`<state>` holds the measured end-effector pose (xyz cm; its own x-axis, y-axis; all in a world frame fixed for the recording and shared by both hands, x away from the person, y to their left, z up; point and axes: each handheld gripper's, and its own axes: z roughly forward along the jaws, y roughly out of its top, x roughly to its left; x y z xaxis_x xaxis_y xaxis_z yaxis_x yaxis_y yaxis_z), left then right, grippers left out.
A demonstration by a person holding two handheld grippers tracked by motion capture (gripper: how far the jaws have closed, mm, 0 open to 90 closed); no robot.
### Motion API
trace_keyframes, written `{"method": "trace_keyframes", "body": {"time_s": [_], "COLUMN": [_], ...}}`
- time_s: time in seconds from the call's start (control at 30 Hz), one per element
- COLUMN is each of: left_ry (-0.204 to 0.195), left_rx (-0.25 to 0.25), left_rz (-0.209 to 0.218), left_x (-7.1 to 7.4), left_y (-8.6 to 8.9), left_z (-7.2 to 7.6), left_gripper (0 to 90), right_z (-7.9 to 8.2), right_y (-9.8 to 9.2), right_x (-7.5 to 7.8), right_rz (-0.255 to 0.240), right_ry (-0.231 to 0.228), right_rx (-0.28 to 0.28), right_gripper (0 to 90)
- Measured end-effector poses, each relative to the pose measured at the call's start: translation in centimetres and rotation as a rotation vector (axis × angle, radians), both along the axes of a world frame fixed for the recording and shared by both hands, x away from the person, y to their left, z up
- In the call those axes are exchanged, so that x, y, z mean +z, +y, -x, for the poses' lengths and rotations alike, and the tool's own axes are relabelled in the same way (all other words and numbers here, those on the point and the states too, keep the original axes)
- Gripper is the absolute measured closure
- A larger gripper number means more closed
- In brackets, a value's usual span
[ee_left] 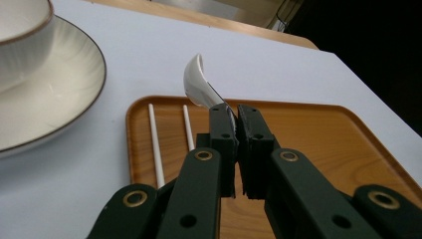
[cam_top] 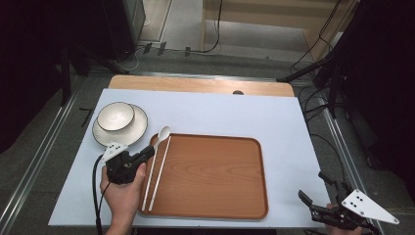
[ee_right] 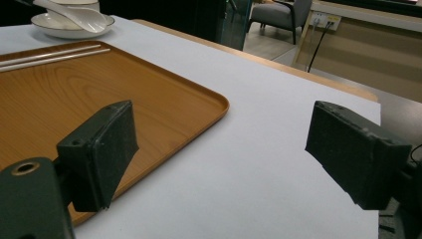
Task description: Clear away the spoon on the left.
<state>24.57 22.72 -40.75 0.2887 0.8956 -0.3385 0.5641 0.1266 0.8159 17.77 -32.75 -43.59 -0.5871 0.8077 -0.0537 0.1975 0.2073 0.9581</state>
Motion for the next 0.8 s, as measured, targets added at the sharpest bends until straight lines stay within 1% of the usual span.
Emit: {"method": "trace_keyframes", "body": {"time_s": [0.13, 0.17, 0.27, 0.37, 0.53, 0.57, 0.8], "left_ry": [0.009, 0.011, 0.019, 0.030, 0.046, 0.051, 0.052], "left_rx": [-0.011, -0.013, -0.022, -0.028, -0.031, -0.033, -0.032], "left_rz": [0.003, 0.011, 0.004, 0.010, 0.002, -0.005, -0.015], "left_x": [-0.5, -0.7, -1.0, -1.5, -2.5, -2.7, -2.8], "left_y": [-0.9, -1.2, -1.8, -2.6, -3.6, -3.8, -4.2], "left_z": [0.0, -0.1, -0.2, -0.3, -0.5, -0.5, -0.6], "left_gripper": [86.5, 86.5, 86.5, 86.5, 86.5, 86.5, 86.3], "right_z": [0.0, 0.0, 0.0, 0.0, 0.0, 0.0, 0.0], "right_y": [0.0, 0.0, 0.0, 0.0, -0.1, -0.1, -0.2], "right_x": [0.0, 0.0, 0.0, 0.0, 0.0, 0.0, -0.1], "right_rz": [0.001, 0.002, 0.001, 0.002, 0.001, 0.002, -0.001], "right_ry": [0.001, 0.000, 0.001, -0.002, 0.002, 0.001, 0.001], "right_rx": [0.001, 0.002, 0.003, 0.003, 0.003, 0.003, 0.000], "right_gripper": [13.2, 13.2, 13.2, 13.2, 13.2, 13.2, 13.2]}}
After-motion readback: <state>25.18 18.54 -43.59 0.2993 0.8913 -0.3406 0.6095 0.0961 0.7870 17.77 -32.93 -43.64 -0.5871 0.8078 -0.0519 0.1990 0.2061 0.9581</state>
